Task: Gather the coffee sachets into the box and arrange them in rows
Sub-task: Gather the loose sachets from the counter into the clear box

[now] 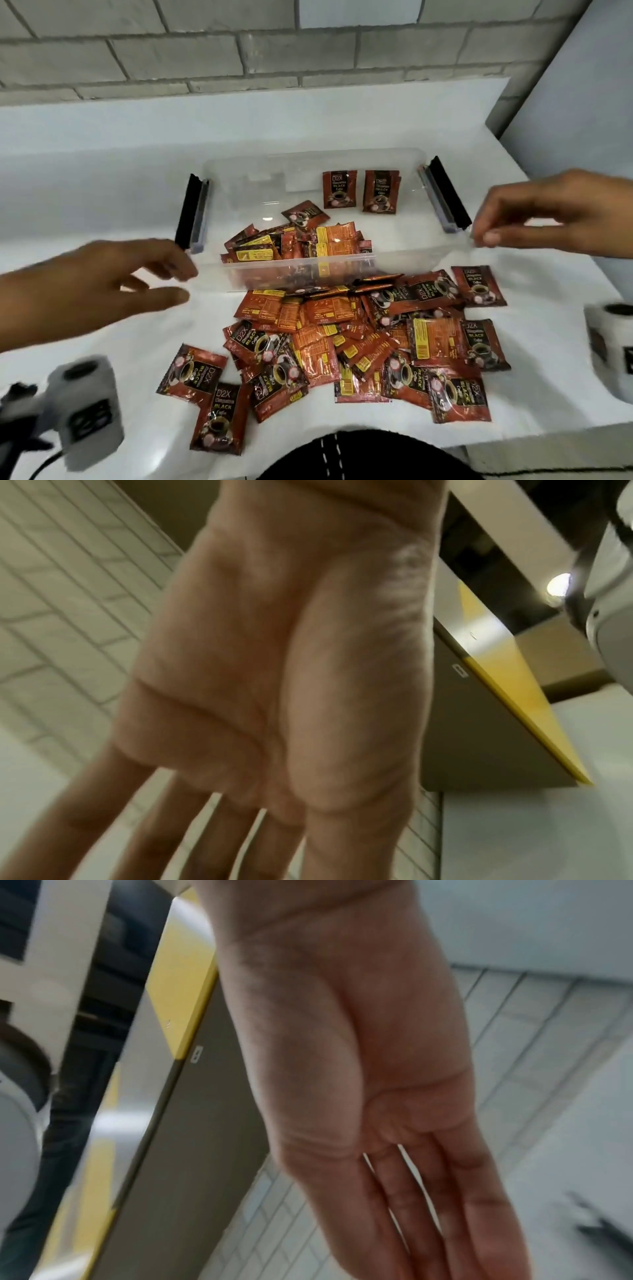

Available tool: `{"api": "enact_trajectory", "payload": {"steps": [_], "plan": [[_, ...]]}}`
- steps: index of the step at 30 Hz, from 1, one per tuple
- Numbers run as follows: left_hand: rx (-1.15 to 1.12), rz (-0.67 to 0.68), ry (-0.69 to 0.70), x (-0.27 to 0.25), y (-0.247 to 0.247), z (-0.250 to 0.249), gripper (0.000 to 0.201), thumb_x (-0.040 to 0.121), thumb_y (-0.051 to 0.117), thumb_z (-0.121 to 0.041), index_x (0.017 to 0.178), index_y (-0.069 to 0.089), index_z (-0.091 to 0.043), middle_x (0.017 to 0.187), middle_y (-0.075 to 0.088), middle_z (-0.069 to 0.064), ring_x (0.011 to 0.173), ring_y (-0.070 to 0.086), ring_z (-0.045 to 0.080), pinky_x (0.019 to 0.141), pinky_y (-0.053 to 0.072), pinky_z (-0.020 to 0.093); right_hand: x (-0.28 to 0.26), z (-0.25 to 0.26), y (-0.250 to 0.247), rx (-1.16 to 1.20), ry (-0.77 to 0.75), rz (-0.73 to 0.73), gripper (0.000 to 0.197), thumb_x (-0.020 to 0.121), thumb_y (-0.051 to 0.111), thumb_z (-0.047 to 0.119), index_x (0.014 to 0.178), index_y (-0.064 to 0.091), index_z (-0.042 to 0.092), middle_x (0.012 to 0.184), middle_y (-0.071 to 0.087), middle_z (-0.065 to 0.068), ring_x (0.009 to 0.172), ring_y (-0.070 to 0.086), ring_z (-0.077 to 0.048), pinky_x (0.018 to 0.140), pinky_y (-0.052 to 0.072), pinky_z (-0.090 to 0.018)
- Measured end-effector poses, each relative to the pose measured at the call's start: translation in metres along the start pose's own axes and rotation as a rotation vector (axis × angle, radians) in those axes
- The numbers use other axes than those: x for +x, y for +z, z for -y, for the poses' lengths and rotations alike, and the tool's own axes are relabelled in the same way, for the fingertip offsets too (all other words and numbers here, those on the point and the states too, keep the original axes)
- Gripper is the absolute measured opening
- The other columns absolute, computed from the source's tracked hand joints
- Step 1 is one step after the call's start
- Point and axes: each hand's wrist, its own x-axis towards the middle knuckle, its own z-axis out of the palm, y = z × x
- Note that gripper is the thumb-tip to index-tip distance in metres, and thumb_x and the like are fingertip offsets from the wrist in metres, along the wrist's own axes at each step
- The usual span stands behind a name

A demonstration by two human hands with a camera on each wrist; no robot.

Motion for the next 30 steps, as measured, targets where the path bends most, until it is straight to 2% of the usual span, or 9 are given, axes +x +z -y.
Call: {"api": "enact_trajectory", "payload": {"steps": [2, 4, 7, 11, 14, 16, 21, 26, 30], "plan": [[0.004, 0.122, -0.134, -0.016, 0.027, 0.023, 0.057, 0.043, 0.059, -0.087, 0.096, 0.05, -0.069, 0.095, 0.064, -0.03, 0.092, 0.059, -0.011, 0.069, 0.052, 0.017, -0.023, -0.03, 0.017, 0.019, 0.16, 0.058, 0.04, 0.064, 0.058, 0.075, 0.089, 0.062, 0.044, 0.086, 0.07, 0.019, 0.082, 0.066, 0.001, 0.074, 0.045, -0.005], [0.103, 0.255, -0.224, -0.022, 0.061, 0.044, 0.087, 0.028, 0.052, -0.096, 0.111, 0.035, -0.075, 0.114, 0.058, -0.026, 0.109, 0.056, -0.001, 0.087, 0.05, 0.026, -0.036, -0.062, 0.042, -0.004, 0.313, 0.147, 0.059, 0.049, 0.055, 0.089, 0.098, 0.054, 0.055, 0.098, 0.064, 0.03, 0.095, 0.059, 0.008, 0.076, 0.044, -0.005], [0.175, 0.403, -0.291, -0.023, 0.106, 0.053, 0.137, 0.024, 0.047, -0.099, 0.133, -0.023, -0.056, 0.158, -0.012, -0.007, 0.145, 0.017, 0.028, 0.114, 0.029, 0.044, -0.038, -0.089, 0.081, 0.04, 0.461, 0.129, 0.079, 0.05, 0.055, 0.089, 0.12, 0.034, 0.056, 0.119, 0.048, 0.033, 0.107, 0.048, 0.015, 0.085, 0.041, -0.01], [0.159, 0.392, -0.369, -0.024, 0.137, 0.027, 0.143, 0.025, 0.047, -0.096, 0.121, -0.046, -0.044, 0.14, -0.05, -0.003, 0.139, -0.021, 0.047, 0.112, 0.016, 0.059, -0.022, -0.112, 0.124, -0.052, 0.604, -0.083, 0.084, 0.062, 0.033, 0.094, 0.131, 0.031, 0.046, 0.124, 0.056, 0.008, 0.118, 0.05, -0.023, 0.102, 0.033, -0.051], [0.22, 0.261, -0.387, -0.02, 0.147, 0.023, 0.15, 0.029, 0.05, -0.096, 0.137, -0.036, -0.037, 0.15, -0.031, 0.001, 0.141, -0.005, 0.043, 0.11, 0.029, 0.055, -0.003, -0.096, 0.136, -0.105, 0.709, -0.153, 0.102, 0.061, 0.035, 0.092, 0.14, 0.026, 0.029, 0.138, 0.043, -0.012, 0.129, 0.033, -0.037, 0.102, 0.031, -0.057], [0.213, 0.124, -0.393, -0.018, 0.146, 0.028, 0.123, 0.058, 0.071, -0.07, 0.148, -0.005, -0.034, 0.152, -0.002, -0.002, 0.136, 0.015, 0.03, 0.101, 0.043, 0.044, 0.006, -0.082, 0.139, -0.107, 0.729, -0.164, 0.112, 0.059, 0.043, 0.089, 0.144, 0.02, 0.021, 0.143, 0.034, -0.017, 0.133, 0.024, -0.039, 0.103, 0.031, -0.056], [0.174, -0.049, -0.339, -0.014, 0.143, 0.037, 0.069, 0.063, 0.08, -0.05, 0.118, 0.041, -0.032, 0.119, 0.033, -0.007, 0.101, 0.031, 0.015, 0.081, 0.047, 0.034, 0.015, -0.085, 0.138, 0.231, 0.777, -0.274, 0.112, 0.065, 0.076, 0.051, 0.147, 0.01, 0.015, 0.141, 0.035, -0.02, 0.133, 0.03, -0.034, 0.103, 0.034, -0.045], [0.133, -0.024, -0.343, -0.007, 0.135, 0.044, 0.071, 0.042, 0.081, -0.066, 0.087, 0.039, -0.031, 0.095, 0.041, -0.011, 0.089, 0.037, 0.016, 0.078, 0.043, 0.034, 0.013, -0.096, 0.124, 0.654, 0.792, -0.291, 0.067, 0.07, 0.08, 0.019, 0.125, 0.048, 0.0, 0.108, 0.066, -0.021, 0.092, 0.065, -0.029, 0.079, 0.053, -0.038], [-0.09, -0.045, -0.379, -0.002, 0.123, 0.041, 0.047, 0.053, 0.087, -0.048, 0.075, 0.053, -0.025, 0.068, 0.064, -0.007, 0.065, 0.059, 0.012, 0.06, 0.047, 0.028, 0.007, -0.097, 0.122, 0.671, 0.764, -0.31, 0.031, 0.08, 0.071, 0.013, 0.106, 0.058, 0.002, 0.101, 0.07, -0.02, 0.093, 0.066, -0.036, 0.09, 0.049, -0.048]]}}
